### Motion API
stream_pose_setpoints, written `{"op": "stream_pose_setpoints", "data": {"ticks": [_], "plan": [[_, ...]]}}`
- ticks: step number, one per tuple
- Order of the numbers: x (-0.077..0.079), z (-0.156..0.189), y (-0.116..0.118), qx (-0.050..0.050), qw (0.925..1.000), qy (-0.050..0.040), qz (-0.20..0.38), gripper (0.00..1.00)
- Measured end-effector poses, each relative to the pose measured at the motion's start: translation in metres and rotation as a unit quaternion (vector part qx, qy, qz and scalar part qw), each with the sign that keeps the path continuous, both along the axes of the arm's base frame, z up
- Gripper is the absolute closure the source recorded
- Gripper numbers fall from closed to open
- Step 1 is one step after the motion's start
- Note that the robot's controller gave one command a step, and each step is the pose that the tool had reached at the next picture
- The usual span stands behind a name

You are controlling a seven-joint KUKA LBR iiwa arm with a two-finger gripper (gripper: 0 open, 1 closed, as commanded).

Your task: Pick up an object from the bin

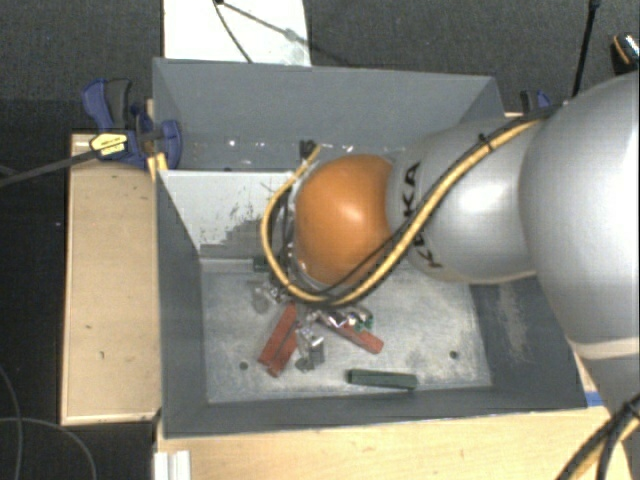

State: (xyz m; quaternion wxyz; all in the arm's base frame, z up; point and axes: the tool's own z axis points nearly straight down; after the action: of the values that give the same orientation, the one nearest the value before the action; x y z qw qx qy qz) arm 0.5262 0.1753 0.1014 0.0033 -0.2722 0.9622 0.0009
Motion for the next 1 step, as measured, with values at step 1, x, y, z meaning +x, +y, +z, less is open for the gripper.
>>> {"op": "stream_pose_setpoints", "data": {"ticks": [1], "plan": [[0.0136,-0.0007,-0.0083,-0.001,0.9978,-0.0001,0.066,0.00]]}}
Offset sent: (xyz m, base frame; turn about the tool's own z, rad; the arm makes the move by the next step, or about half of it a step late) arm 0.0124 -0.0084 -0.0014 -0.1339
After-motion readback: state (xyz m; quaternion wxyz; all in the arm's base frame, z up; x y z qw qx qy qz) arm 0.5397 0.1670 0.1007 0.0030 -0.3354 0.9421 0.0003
